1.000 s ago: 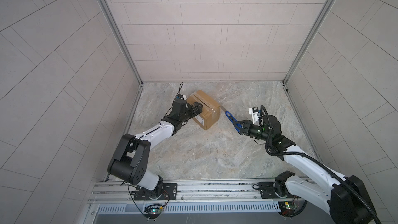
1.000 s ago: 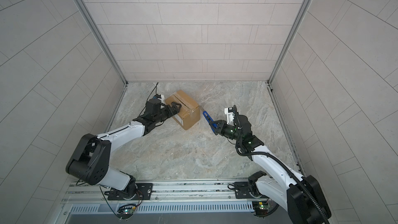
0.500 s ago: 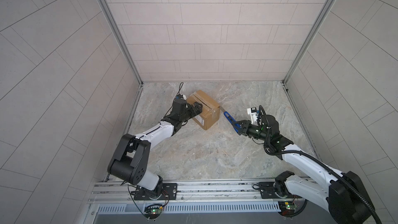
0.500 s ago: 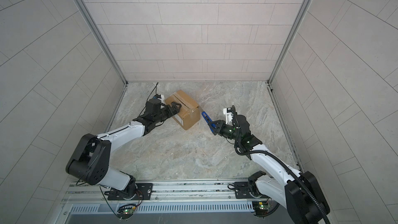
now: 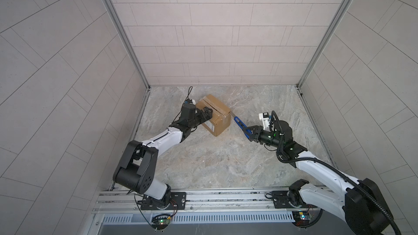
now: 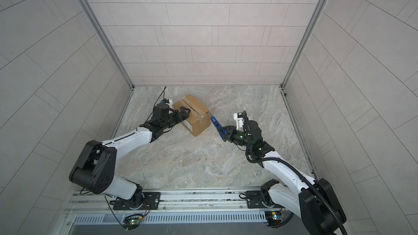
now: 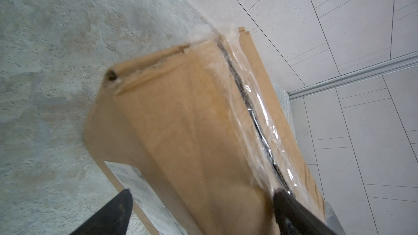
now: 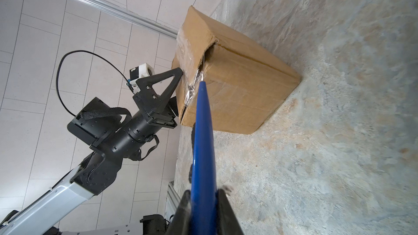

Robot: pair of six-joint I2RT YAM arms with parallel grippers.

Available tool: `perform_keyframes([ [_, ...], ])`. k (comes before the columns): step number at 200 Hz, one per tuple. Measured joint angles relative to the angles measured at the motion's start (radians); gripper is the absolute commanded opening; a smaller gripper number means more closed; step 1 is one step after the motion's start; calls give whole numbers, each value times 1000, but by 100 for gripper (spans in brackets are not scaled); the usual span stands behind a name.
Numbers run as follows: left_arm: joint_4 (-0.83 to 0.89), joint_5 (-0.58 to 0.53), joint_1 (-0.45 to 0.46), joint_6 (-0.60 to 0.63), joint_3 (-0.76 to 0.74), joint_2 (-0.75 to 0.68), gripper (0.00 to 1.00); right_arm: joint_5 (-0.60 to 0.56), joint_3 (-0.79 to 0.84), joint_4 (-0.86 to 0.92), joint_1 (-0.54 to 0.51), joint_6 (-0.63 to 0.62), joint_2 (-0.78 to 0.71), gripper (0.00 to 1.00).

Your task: Unpack the express box

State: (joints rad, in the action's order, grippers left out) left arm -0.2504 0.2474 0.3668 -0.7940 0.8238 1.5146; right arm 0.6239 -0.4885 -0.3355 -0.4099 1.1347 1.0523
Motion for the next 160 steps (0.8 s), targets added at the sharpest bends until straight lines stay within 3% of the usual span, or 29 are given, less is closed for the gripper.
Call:
perform_keyframes([
  [160,-2,0,0,-2,0,0,99,8,-2,-83,-32,108,54,0],
])
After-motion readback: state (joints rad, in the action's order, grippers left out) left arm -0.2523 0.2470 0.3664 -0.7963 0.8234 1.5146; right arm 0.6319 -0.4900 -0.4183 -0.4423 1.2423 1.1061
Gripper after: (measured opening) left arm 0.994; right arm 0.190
